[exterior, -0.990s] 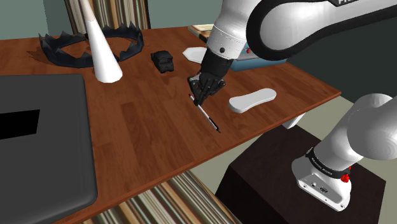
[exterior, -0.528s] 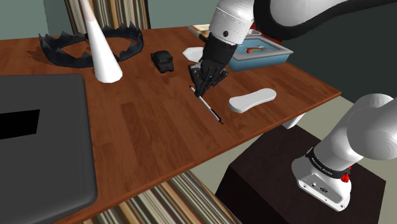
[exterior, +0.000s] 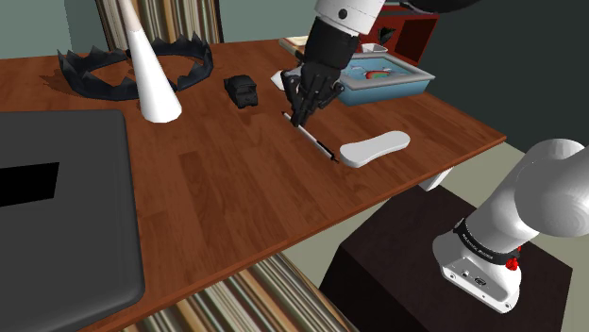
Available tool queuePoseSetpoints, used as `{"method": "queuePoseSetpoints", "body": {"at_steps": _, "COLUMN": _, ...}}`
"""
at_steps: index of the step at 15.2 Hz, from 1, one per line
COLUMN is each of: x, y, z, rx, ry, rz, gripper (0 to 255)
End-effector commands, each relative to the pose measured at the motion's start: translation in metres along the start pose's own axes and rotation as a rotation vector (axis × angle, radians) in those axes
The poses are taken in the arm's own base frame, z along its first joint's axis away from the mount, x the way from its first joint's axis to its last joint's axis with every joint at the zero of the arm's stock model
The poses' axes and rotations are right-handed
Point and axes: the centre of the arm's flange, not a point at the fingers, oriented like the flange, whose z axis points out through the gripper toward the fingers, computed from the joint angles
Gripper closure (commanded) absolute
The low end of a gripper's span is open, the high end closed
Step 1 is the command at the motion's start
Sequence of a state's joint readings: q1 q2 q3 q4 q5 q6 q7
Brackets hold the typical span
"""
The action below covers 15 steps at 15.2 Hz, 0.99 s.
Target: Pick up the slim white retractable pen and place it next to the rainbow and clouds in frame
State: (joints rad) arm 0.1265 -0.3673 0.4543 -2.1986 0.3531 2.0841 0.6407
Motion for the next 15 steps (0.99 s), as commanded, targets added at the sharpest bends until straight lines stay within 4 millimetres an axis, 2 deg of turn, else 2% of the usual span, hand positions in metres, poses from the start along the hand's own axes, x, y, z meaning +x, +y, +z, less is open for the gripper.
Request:
{"method": "queuePoseSetpoints", "body": {"at_steps": 1, "x": 0.001, "y": -0.003, "z": -0.010, "rx": 0.000, "ry": 0.000, "rz": 0.000, "gripper": 255}}
{"method": "queuePoseSetpoints", "body": {"at_steps": 9, "x": 0.004, "y": -0.014, "z": -0.050, "rx": 0.000, "ry": 0.000, "rz": 0.000, "gripper": 255}}
{"method": "queuePoseSetpoints", "body": {"at_steps": 10, "x": 0.004, "y": -0.015, "z": -0.051, "rx": 0.000, "ry": 0.000, "rz": 0.000, "gripper": 255}}
{"method": "queuePoseSetpoints", "body": {"at_steps": 15, "x": -0.008, "y": 0.048, "z": -0.069, "rx": 0.000, "ry": 0.000, "rz": 0.000, "gripper": 255}}
